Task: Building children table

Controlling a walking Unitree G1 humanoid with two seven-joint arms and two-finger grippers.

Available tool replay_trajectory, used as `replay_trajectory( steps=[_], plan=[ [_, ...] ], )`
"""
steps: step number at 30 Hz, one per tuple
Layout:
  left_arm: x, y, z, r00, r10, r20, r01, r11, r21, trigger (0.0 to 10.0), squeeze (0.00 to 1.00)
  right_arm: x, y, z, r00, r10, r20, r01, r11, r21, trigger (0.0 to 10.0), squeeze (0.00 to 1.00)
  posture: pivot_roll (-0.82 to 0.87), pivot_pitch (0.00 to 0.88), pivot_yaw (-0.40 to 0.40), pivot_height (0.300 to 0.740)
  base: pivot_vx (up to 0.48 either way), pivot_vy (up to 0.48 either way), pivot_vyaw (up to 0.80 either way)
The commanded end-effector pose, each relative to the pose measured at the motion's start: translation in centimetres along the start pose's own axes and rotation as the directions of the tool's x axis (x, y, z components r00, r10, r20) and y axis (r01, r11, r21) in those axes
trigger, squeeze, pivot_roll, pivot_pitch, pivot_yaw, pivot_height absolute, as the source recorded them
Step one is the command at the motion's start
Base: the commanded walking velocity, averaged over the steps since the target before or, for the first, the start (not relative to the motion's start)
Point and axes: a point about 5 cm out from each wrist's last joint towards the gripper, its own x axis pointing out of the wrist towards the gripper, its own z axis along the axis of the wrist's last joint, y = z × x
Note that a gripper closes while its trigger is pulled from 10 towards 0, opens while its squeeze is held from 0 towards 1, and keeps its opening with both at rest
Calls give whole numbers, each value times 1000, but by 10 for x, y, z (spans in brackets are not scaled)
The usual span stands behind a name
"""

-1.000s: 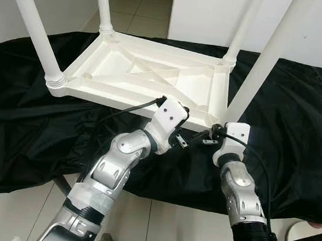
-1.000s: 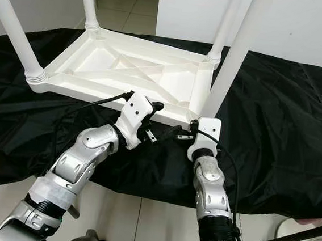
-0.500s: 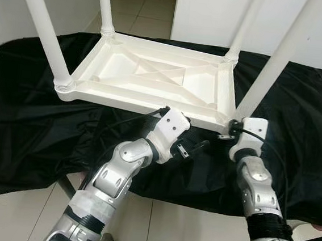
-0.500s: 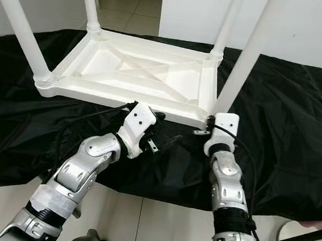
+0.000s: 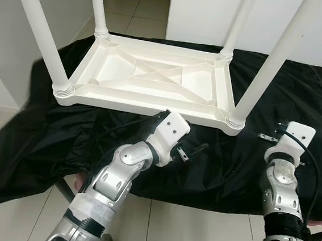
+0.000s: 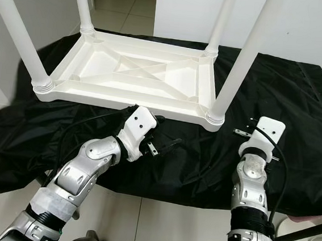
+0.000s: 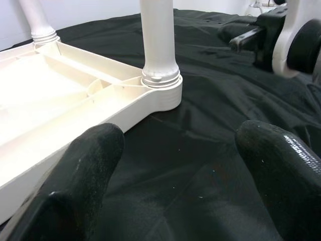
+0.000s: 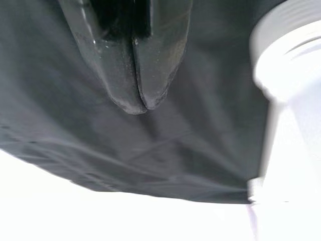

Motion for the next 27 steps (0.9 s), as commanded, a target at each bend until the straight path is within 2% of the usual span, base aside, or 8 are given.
replay_trajectory(
  steps=[1,2,4,10,14,19,22,27],
  plan=[
    [0,4,2,997,82,-2,-82,997,9,10000,0,-6,11,-3,998,57,-4,-57,998,12,10000,0,25,0,0,740,0,0,0],
    [0,4,2,997,82,-2,-82,997,9,10000,0,-6,11,-3,998,57,-4,-57,998,12,10000,0,25,0,0,740,0,0,0],
    [1,5,4,996,87,15,-87,996,6,10000,0,-14,28,-4,990,138,7,-138,990,32,10000,0,24,0,-1,740,0,0,0],
    [2,4,7,998,57,33,-57,998,-8,10000,0,-17,47,-2,966,256,35,-258,963,70,10000,0,22,0,-1,740,0,0,0],
    [2,3,8,998,43,39,-43,999,-15,10000,0,-16,50,-1,957,286,41,-288,954,80,10000,0,23,0,1,740,0,0,0],
    [4,-2,17,998,2,64,-1,1000,-17,10000,0,-6,58,9,902,426,71,-430,901,64,10000,0,35,4,-3,740,0,0,0],
    [4,-2,17,998,2,64,-1,1000,-17,10000,0,-6,58,9,902,426,71,-430,901,64,10000,0,35,4,-3,740,0,0,0],
    [9,-11,28,996,-40,84,41,999,-9,10000,0,14,55,16,885,460,65,-463,886,24,10000,0,41,68,8,740,0,0,0]
  ],
)
